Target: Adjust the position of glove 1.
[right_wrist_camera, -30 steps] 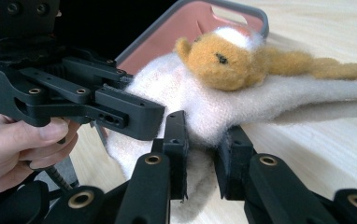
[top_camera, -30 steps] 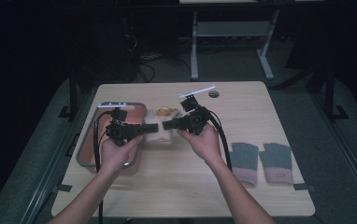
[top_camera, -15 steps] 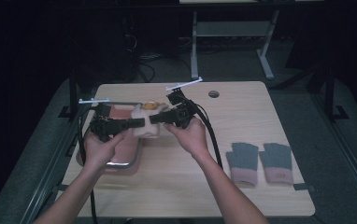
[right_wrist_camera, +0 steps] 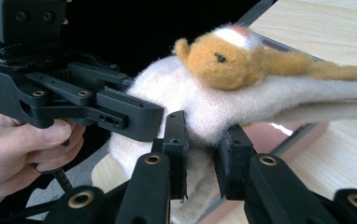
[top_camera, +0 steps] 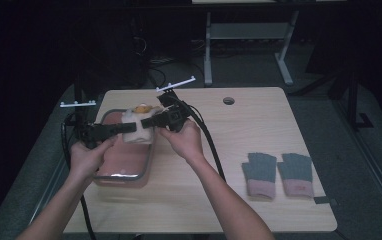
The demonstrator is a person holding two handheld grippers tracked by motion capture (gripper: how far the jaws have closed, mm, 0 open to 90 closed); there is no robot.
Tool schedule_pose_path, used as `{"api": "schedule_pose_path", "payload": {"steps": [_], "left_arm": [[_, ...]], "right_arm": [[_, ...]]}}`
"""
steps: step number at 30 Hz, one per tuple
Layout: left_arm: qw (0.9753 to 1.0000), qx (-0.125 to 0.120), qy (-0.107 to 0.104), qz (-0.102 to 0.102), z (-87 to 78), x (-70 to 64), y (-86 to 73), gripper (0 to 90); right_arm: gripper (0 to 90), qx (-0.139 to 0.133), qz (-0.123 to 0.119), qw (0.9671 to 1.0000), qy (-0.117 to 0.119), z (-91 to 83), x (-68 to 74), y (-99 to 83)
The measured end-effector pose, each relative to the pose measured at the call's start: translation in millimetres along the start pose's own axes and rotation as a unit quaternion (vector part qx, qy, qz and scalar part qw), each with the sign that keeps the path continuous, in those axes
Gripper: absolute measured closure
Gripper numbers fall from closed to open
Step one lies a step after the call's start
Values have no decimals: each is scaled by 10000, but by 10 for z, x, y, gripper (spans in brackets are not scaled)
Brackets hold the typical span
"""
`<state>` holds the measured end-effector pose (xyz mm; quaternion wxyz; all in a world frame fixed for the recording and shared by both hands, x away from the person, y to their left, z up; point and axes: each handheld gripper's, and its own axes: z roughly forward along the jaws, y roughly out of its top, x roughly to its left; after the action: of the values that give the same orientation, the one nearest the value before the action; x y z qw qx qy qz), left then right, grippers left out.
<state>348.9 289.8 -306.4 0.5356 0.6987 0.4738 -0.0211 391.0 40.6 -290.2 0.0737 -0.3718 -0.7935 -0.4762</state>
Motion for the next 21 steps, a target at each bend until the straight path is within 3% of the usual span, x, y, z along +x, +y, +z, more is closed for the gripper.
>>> {"api": "schedule_pose_path", "payload": {"steps": [11,21], "left_arm": [[9999,-13,46,-109,-126,157,20,701],[9994,111,185,-278,-218,379,-50,699]], "right_arm": [[759,30,10,10000,70,169,42,77],[759,92,164,9996,230,468,9,58]]}}
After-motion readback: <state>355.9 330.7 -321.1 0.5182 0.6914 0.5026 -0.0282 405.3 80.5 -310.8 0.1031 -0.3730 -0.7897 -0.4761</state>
